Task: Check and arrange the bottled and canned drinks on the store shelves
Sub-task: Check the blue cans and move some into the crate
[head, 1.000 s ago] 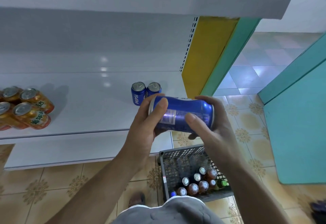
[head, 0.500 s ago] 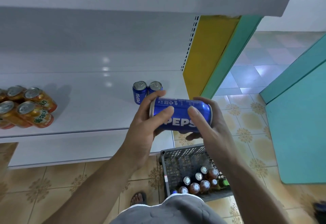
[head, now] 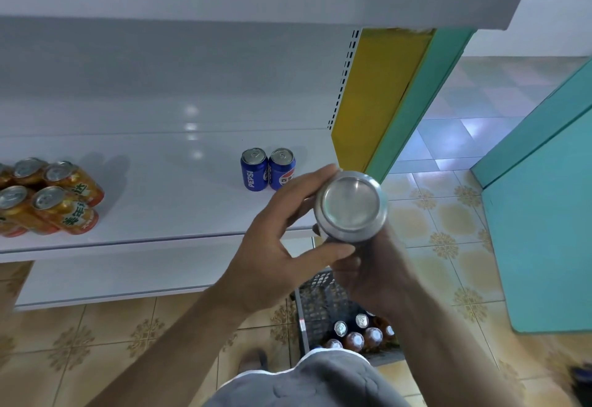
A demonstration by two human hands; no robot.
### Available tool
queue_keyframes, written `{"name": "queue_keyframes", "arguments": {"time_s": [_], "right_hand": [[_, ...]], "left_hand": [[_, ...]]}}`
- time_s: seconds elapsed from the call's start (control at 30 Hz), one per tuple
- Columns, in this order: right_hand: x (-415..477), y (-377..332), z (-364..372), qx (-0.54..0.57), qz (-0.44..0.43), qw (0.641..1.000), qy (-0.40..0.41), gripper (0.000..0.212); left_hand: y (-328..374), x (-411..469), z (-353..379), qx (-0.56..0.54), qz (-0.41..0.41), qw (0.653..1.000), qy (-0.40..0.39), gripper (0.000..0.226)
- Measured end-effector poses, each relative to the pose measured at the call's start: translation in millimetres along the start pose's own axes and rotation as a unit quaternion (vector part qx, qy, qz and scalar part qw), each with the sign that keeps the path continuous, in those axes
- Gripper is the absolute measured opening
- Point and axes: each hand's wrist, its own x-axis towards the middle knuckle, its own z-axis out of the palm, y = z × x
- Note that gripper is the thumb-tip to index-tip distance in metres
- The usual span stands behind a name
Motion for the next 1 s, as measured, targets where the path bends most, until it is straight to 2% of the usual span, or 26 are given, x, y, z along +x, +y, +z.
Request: {"name": "queue_keyframes", "arguments": {"time_s": [0.17, 0.27, 0.33, 0.4, 0.47, 0.5, 0.53, 0.6, 0.8, 0.93, 1.0], "right_hand": [[3.1, 4.0, -9.3, 0.023, -0.021, 0.999, -0.028, 0.059], [0.9, 1.2, -12.4, 0.022, -0.094, 0.995, 0.005, 0.049], [-4.5, -0.3, -12.6, -0.081, -0.181, 0.979, 0.051, 0.045], [-9.8, 3.8, -13.0, -0.241, -0.298, 0.919, 0.094, 0.051], [-12.7, 12.6, -14.9, -0.372, -0.404, 0.828, 0.111, 0.059], [-12.4, 17.2, -18.0, -0.410, -0.434, 0.794, 0.118, 0.063], [-11.6, 20.7, -22.0, -0.431, -0.448, 0.773, 0.126, 0.065], [-10.8, 26.4, -30.7, -0.449, -0.451, 0.758, 0.144, 0.067], [-5.2, 57.3, -72.4, -0.484, -0.392, 0.761, 0.184, 0.065], [3.7, 79.9, -125.5, -0.515, -0.294, 0.781, 0.196, 0.068], [17.1, 90.4, -159.2, -0.564, -0.244, 0.767, 0.183, 0.071]], "left_hand": [[-2.0, -3.3, 0.5, 0.020, 0.009, 1.000, -0.009, 0.072], [-5.7, -6.0, -0.6, 0.022, -0.024, 0.999, -0.016, 0.064], [-11.9, -5.2, -1.4, 0.067, -0.039, 0.997, -0.007, 0.058], [-20.7, -5.9, 0.6, 0.120, -0.034, 0.992, -0.005, 0.058], [-28.3, -7.8, 4.5, 0.136, -0.032, 0.990, -0.002, 0.061], [-31.3, -9.0, 6.3, 0.134, -0.033, 0.990, -0.001, 0.062], [-34.0, -10.0, 8.1, 0.129, -0.035, 0.991, -0.001, 0.062], [-41.7, -12.8, 11.4, 0.119, -0.035, 0.992, -0.012, 0.062], [-85.2, -33.0, 30.3, 0.124, -0.069, 0.988, -0.065, 0.056], [-123.9, -67.0, 58.4, 0.165, -0.181, 0.966, -0.082, 0.051], [-144.9, -90.2, 76.4, 0.189, -0.253, 0.947, -0.058, 0.045]]}}
